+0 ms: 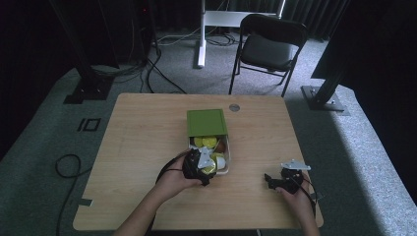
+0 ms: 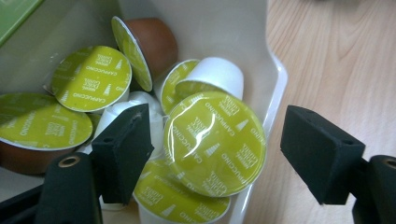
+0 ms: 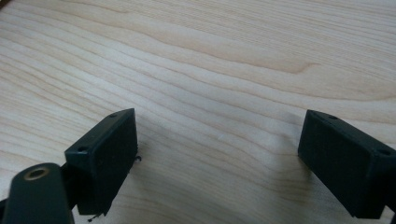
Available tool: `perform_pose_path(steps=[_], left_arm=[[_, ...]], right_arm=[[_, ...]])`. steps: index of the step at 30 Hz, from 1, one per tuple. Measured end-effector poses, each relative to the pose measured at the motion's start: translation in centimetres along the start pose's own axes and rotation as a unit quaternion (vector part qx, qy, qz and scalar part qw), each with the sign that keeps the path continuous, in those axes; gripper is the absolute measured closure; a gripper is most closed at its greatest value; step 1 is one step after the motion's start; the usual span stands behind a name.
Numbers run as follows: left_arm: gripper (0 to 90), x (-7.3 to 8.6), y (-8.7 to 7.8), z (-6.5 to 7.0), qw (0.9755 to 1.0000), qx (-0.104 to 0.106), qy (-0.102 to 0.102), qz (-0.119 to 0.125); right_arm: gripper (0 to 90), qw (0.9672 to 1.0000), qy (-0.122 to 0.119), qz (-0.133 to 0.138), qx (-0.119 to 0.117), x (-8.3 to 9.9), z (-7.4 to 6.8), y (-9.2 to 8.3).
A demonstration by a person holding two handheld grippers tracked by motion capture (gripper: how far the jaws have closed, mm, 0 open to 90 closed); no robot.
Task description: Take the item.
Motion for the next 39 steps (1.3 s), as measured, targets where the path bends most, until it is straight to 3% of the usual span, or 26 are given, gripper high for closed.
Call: perform_pose_path(steps=[1,4,6,11,15,20,24,30,39], left_arm=[[26.2,0.0,0.0,0.0,1.0,0.0,0.0,0.0],[31.6,0.3,0.3,0.4,0.9994,0.003,0.01,-0.034],[32.8,0.4,0.5,0.6,0.9986,-0.006,0.021,-0.049],[34.3,0.3,0.6,0.6,0.9982,-0.011,0.02,-0.055],[38.9,0.2,0.3,0.4,0.9992,0.001,0.001,-0.04],[39.1,0.1,0.3,0.3,0.999,0.004,0.001,-0.045],[39.1,0.0,0.1,0.2,0.9993,0.012,-0.014,-0.031],[39.2,-0.3,-0.3,0.0,0.9996,0.013,-0.016,-0.018],[39.3,-1.2,-1.8,-0.6,0.9999,-0.005,-0.012,0.008]], right_arm=[[11.7,1.0,0.0,0.0,0.0,0.0,0.0,0.0],[11.7,1.0,0.0,0.0,0.0,0.0,0.0,0.0],[11.7,1.0,0.0,0.0,0.0,0.0,0.0,0.0],[11.7,1.0,0.0,0.0,0.0,0.0,0.0,0.0],[11.7,1.0,0.0,0.0,0.0,0.0,0.0,0.0],[11.7,1.0,0.0,0.0,0.0,0.0,0.0,0.0],[11.7,1.0,0.0,0.0,0.0,0.0,0.0,0.0],[11.7,1.0,0.0,0.0,0.0,0.0,0.0,0.0],[11.7,1.0,0.001,0.0,0.0,0.0,0.0,0.0]])
Point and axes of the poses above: each handheld gripper's, and its own axes: y roughly forward along the jaws, x roughly out of its underside, z roughly to its right, the point moved 4 cm from there along y, roughly forward along the jaws, and after that the axes turned 8 degrees about y, right-handed, at the moved point
